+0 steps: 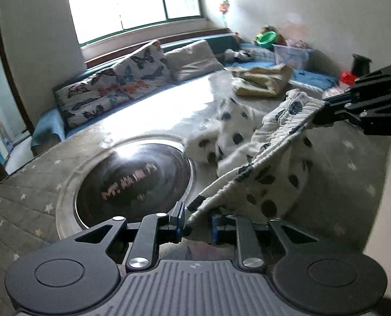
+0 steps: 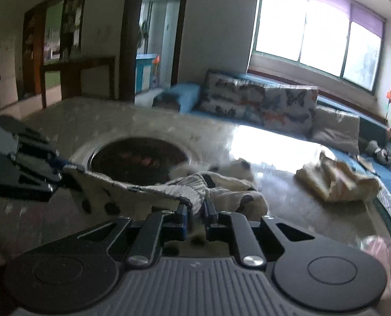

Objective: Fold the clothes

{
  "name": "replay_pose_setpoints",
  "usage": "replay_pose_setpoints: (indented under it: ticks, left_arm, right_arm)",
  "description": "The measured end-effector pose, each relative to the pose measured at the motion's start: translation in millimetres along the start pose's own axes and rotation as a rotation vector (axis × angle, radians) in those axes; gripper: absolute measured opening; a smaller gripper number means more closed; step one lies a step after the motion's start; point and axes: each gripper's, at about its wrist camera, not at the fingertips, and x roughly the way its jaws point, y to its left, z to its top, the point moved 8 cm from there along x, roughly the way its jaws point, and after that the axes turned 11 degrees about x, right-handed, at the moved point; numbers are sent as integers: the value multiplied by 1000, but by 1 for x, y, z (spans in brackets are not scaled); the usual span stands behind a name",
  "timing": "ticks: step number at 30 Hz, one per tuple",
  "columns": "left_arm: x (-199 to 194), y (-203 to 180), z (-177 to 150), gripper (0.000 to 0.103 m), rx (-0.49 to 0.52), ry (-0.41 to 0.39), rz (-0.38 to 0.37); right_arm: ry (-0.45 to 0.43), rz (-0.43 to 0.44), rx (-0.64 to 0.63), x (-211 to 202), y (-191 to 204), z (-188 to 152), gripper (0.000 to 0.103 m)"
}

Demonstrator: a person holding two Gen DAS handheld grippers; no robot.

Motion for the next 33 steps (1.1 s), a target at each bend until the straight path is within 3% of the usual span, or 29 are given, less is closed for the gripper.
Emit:
replay_pose_setpoints:
  ticks: [5, 13, 15, 22, 23, 27, 30, 33]
  left_arm:
    - [-8, -19, -19, 29, 40, 5, -41]
    - [-14, -34, -43, 43, 59, 7, -105]
    - [-13, -38, -45, 53, 72, 0, -107]
    - [1, -46, -47, 54, 107, -26, -98]
    - [3, -47, -47, 53, 117, -35, -96]
    - [10, -46, -42, 22, 147, -61, -52]
    - [18, -25, -33, 13, 101, -59, 7]
    - [21, 12, -19, 12, 59, -63, 99]
  right_arm:
    - [129, -2, -7, -5, 8, -37, 11]
    - [207, -39, -33, -1, 13, -74, 15]
    - [226, -48, -40, 0, 15, -83, 19]
    - [225, -78, -100, 14, 16, -95, 23]
    - [227, -78, -99, 16, 15, -96, 23]
    - [233, -59, -73, 22, 12, -90, 16]
    - [196, -30, -69, 31, 20, -69, 14]
    - [145, 4, -72, 42, 33, -42, 12]
